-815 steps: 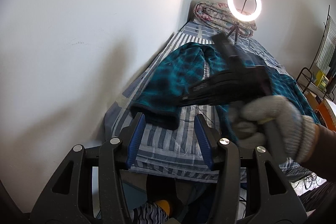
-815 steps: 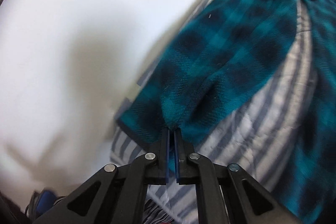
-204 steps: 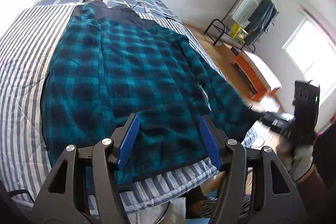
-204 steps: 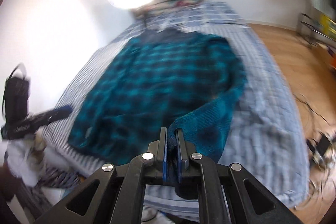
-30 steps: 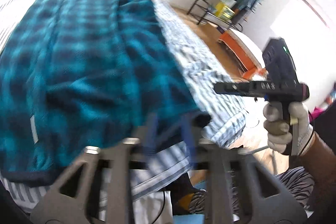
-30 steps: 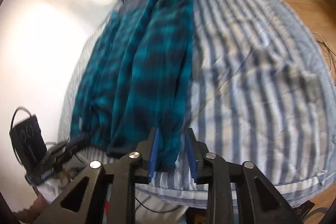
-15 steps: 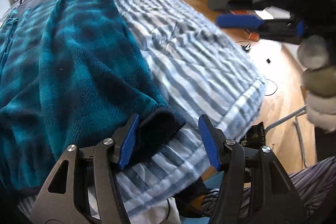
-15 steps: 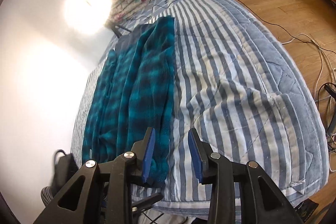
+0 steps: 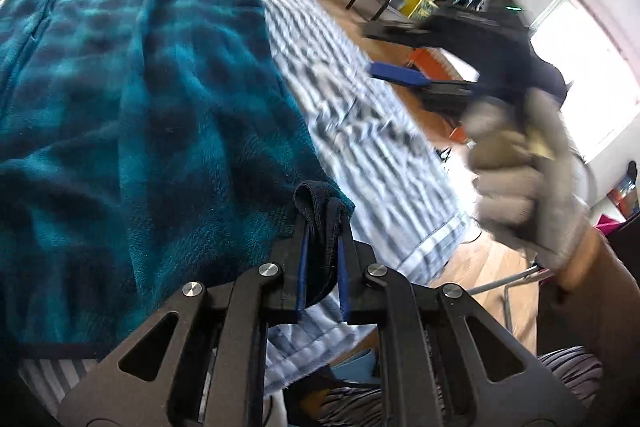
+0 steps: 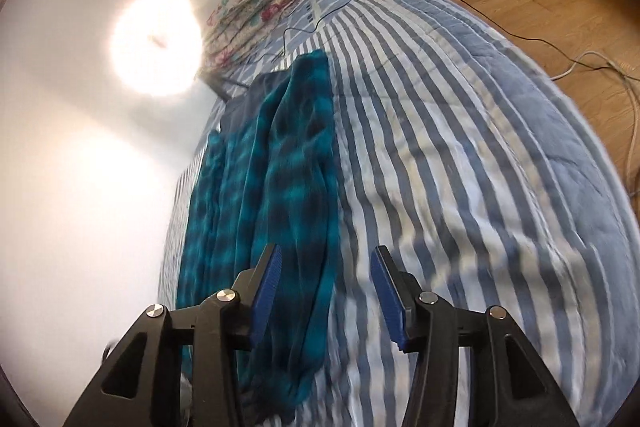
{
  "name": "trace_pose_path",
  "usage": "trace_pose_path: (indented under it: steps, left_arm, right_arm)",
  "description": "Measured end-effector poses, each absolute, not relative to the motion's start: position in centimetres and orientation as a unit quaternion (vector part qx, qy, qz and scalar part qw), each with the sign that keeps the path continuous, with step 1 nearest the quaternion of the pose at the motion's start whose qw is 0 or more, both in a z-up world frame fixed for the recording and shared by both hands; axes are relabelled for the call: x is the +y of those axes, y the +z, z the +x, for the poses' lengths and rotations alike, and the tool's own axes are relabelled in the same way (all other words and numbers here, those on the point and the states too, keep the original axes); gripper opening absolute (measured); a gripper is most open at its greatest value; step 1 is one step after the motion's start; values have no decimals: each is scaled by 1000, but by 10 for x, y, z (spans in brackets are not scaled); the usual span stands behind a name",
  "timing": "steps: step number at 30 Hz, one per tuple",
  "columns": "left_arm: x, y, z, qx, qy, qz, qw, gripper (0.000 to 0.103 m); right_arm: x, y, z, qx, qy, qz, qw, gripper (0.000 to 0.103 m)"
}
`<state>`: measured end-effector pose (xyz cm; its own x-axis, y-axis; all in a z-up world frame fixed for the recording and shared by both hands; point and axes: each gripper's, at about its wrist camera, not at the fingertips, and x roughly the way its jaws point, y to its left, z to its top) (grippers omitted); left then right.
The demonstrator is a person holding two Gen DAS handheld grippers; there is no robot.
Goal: Fold large clothes
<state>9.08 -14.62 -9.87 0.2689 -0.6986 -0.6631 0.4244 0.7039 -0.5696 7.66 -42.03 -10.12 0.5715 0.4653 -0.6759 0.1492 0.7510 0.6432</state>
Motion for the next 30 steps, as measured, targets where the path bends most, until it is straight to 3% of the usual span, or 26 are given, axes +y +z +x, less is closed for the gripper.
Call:
trace_pose_path:
  steps: [12,15,17,19,30]
  left_arm:
    - [-118,-75,88,464,-357,-176,791,10]
    - [-115,-78,87,463,-357,-182,791,10]
    - [-111,-82,87,465,-356,-196,786,10]
    - [-107,-85,87,467,-354,-205,784,10]
    - [-67,-96,73,467,-335,-263,775,10]
  right_arm:
    - [-400,-161,219,469,81,354,805,53]
    - [-388,-175,240,490,80,342,798,45]
    - [-380,-180,252,500,80,339,793,20]
    - [-375,-179,259,502,83,346,788,11]
    - [-291,-107,277,520,21,127,844,7]
